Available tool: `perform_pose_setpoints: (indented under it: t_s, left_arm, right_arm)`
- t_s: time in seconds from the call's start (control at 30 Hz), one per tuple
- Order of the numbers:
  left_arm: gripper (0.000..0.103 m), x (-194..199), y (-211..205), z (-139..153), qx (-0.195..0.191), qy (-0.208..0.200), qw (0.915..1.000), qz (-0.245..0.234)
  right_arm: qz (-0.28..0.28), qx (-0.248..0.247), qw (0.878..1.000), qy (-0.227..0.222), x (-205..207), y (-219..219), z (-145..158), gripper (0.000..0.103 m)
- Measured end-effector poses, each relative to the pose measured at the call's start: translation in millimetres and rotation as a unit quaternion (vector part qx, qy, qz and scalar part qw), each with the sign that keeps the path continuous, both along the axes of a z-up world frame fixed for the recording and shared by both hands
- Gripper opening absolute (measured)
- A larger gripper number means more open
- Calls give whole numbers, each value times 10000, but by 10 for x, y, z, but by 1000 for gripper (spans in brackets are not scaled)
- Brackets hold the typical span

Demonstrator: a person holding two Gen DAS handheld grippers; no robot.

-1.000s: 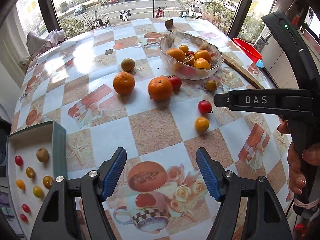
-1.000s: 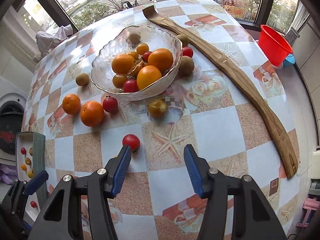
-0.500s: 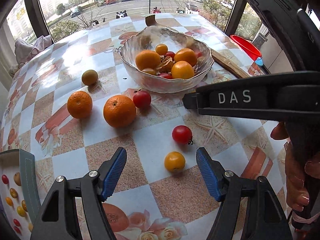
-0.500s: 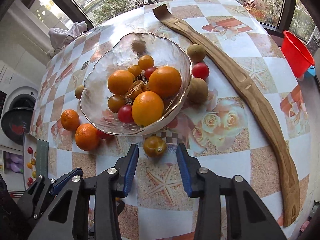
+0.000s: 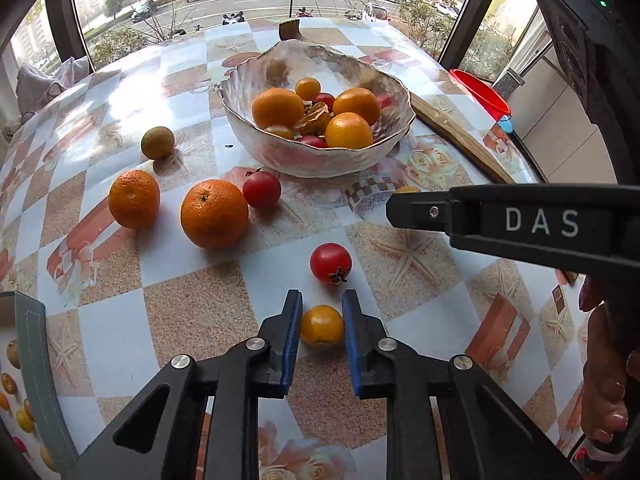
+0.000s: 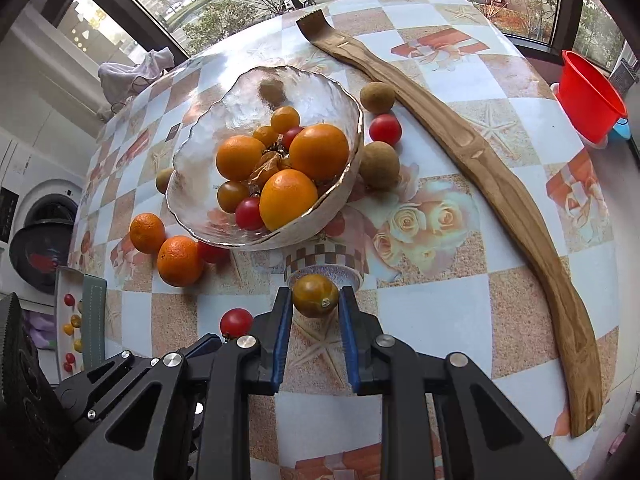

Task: Organize fruits
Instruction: 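Grasp an orange tomato with the left gripper while the right grasps a yellow-orange tomato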

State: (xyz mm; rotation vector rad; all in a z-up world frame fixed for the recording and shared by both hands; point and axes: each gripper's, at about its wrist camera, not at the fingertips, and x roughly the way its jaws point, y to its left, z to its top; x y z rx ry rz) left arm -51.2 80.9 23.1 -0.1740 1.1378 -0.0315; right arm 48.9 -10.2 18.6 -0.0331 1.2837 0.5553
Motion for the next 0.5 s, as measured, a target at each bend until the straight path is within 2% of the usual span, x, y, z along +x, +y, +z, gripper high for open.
perform_pose_setpoints:
  t_s: [0.3,0.5]
  left_arm:
    - [22,-203,107,117,-118,-55,9999,-39]
    - [22,-376,262,254,-156,-137,9998,67]
  right_arm:
    - [-178,65,9997,122,-236,-191,67,25]
    - [-88,79,9998,145,-425,-126,145,25]
